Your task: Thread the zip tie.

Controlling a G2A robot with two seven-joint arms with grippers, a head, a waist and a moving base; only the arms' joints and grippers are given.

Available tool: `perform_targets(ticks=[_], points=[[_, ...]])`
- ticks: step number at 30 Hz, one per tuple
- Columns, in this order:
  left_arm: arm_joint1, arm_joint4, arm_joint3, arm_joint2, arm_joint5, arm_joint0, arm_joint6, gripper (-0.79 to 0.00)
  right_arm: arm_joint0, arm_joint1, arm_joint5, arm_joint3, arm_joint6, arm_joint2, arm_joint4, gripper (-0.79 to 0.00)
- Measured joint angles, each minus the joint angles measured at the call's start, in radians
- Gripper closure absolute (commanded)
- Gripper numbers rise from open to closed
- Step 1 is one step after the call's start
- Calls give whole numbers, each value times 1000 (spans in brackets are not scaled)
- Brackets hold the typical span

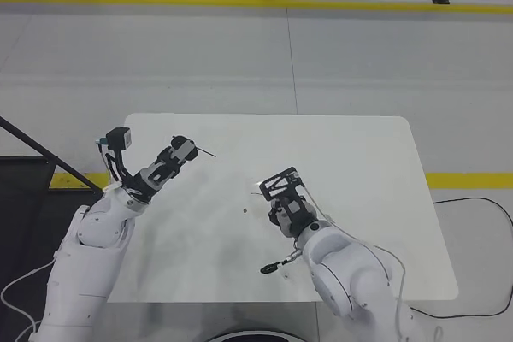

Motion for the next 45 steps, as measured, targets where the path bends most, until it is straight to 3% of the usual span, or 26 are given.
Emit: perform_targets(ticks=[9, 17, 27, 30, 39, 42, 45], points=[[0, 54, -14, 15, 26, -3, -2, 0, -10, 1, -20, -2, -34, 0, -6, 0], [10, 113, 45, 72, -13, -110, -150, 0, -101, 22, -183, -99, -207, 34, -86, 0], [26, 156, 141, 165, -142, -252, -354, 0, -214, 56, -435, -229, -353, 150, -84, 0], [28, 162, 149, 187, -160, -263, -371, 0, -225, 62, -493, -230, -374, 177, -60, 0], [28, 166, 143, 193, -155, -259, -371, 0, -226, 62, -493, -230, -373, 179, -59, 0], [31, 186, 112, 235, -140, -260, -389, 0, -224, 64, -511, -225, -402, 178, -62, 0], [42, 188, 102, 290, -134, -284, -394, 0, -215, 71, -598, -208, -481, 186, -66, 0]])
